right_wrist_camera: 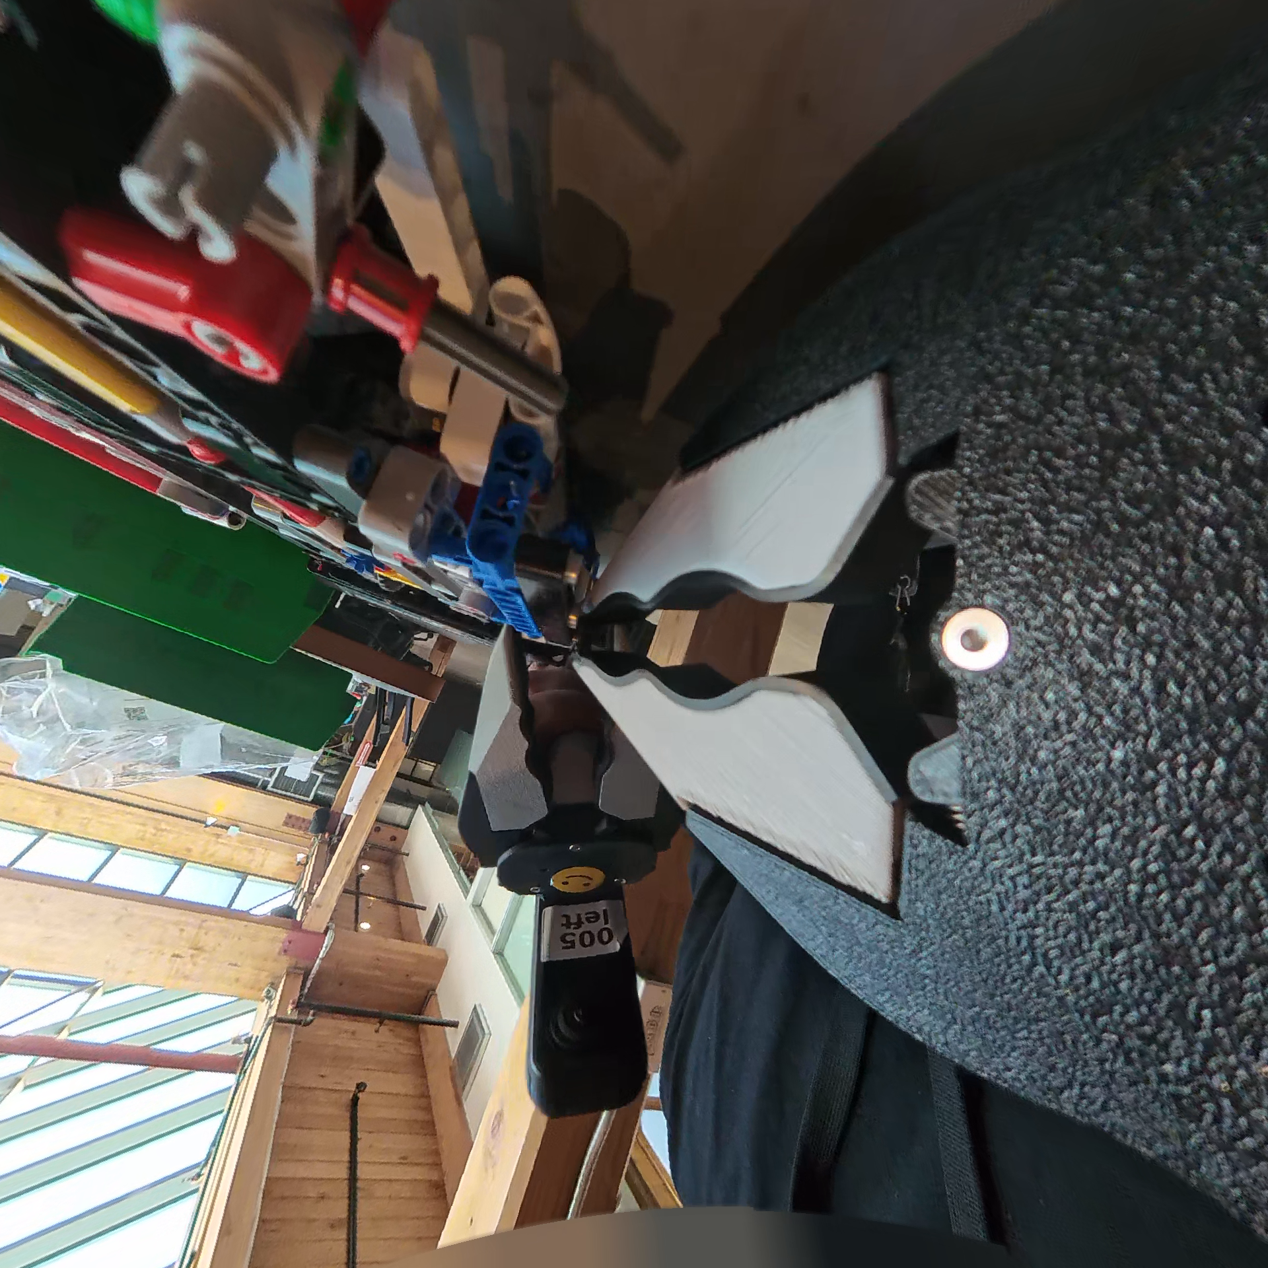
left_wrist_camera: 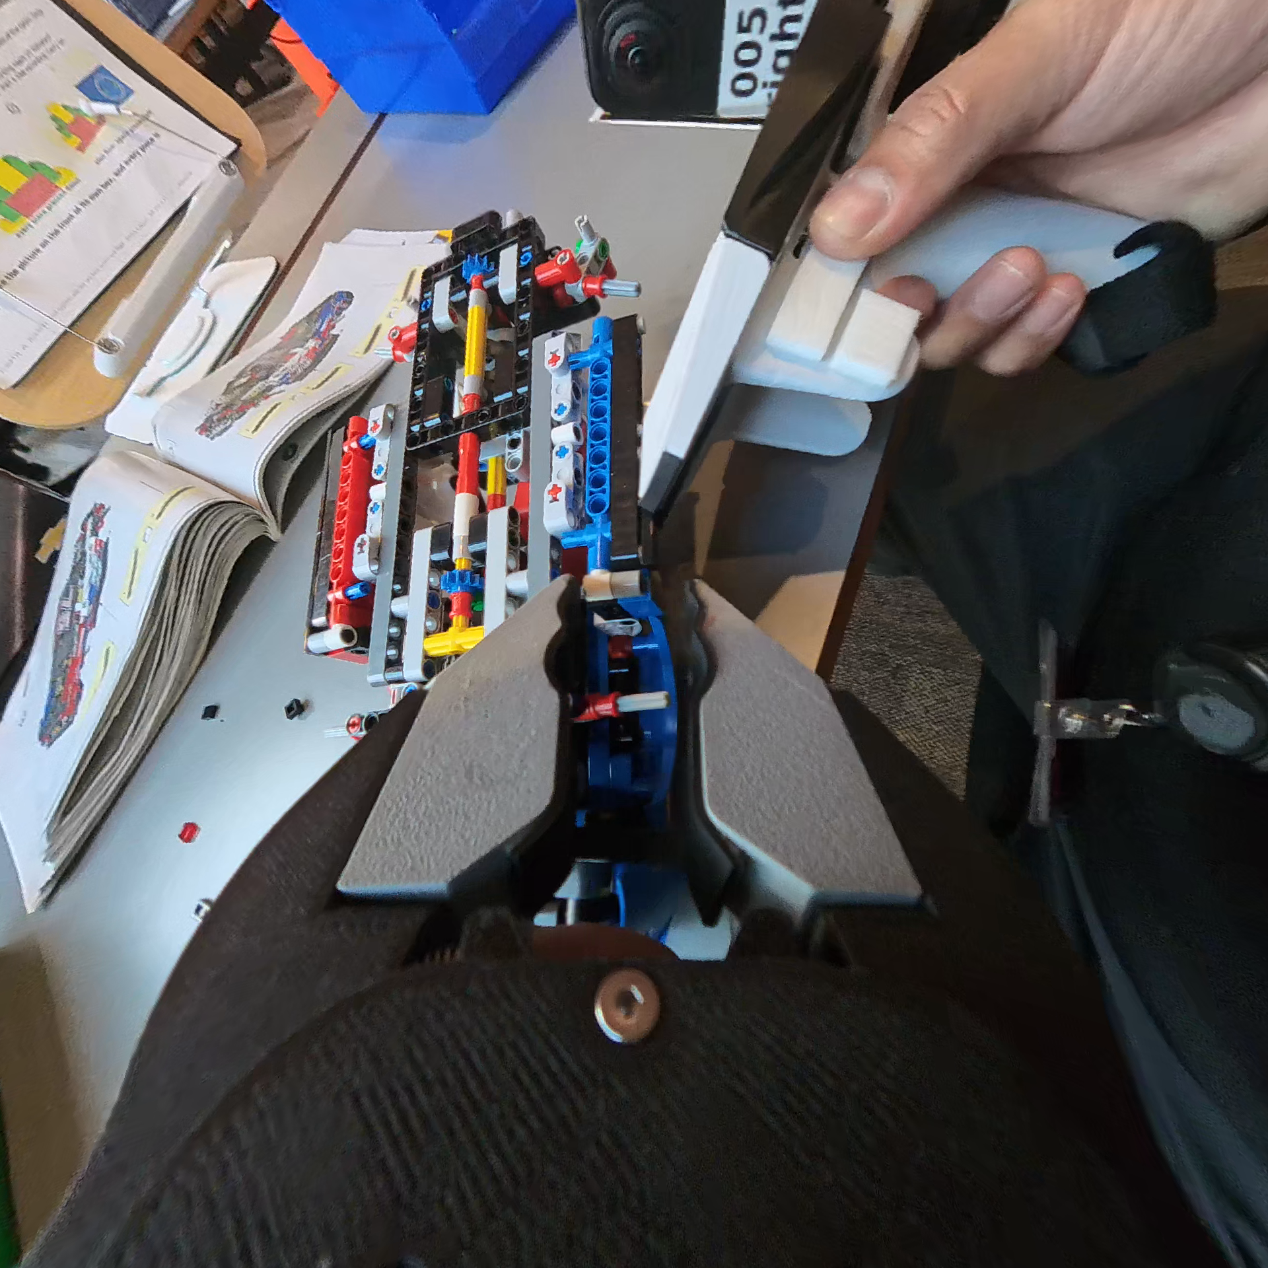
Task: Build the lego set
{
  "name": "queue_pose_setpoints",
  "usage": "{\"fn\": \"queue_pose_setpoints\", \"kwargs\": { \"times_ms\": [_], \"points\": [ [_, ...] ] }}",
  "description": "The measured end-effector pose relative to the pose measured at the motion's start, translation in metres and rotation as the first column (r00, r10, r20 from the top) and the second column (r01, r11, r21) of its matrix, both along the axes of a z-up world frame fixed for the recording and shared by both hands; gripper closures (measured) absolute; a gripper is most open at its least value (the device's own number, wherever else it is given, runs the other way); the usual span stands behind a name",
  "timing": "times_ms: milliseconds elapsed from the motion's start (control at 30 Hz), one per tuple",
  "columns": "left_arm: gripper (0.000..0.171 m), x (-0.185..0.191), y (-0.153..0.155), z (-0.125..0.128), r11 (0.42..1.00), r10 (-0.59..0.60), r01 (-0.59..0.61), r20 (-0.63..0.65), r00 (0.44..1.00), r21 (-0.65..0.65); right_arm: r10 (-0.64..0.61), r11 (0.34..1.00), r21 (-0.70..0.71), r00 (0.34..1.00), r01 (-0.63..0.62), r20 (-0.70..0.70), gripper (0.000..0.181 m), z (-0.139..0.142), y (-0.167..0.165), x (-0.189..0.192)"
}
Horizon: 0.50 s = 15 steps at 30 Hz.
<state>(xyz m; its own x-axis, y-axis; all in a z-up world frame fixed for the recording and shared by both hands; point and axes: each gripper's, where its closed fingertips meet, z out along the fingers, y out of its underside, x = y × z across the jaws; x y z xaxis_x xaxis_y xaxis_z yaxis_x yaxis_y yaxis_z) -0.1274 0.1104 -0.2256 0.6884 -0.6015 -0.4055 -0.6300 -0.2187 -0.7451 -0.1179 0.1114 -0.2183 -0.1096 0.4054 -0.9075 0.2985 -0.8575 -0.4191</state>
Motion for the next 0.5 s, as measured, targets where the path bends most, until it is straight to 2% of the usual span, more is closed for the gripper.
{"fn": "queue_pose_setpoints", "kwargs": {
  "times_ms": [100, 267, 500],
  "points": [
    [0.151, -0.0010, 0.0040, -0.0007, 0.999, 0.010, -0.008, -0.047, 0.999, 0.033, -0.018, 1.000, -0.016, 1.000, 0.018, -0.009, 0.175, 0.0000, 0.0005, -0.0003],
    [0.153, -0.0018, 0.0061, -0.0016, 1.000, 0.009, -0.010, -0.039, 0.999, -0.008, -0.054, 0.994, -0.100, 0.998, 0.050, -0.030, 0.176, 0.0002, 0.0015, -0.0008],
    [0.153, -0.0002, 0.0072, -0.0018, 0.999, 0.030, -0.031, -0.032, 0.999, -0.012, -0.078, 0.995, -0.068, 0.997, 0.077, -0.017, 0.176, -0.0008, -0.0032, -0.0050]
  ]
}}
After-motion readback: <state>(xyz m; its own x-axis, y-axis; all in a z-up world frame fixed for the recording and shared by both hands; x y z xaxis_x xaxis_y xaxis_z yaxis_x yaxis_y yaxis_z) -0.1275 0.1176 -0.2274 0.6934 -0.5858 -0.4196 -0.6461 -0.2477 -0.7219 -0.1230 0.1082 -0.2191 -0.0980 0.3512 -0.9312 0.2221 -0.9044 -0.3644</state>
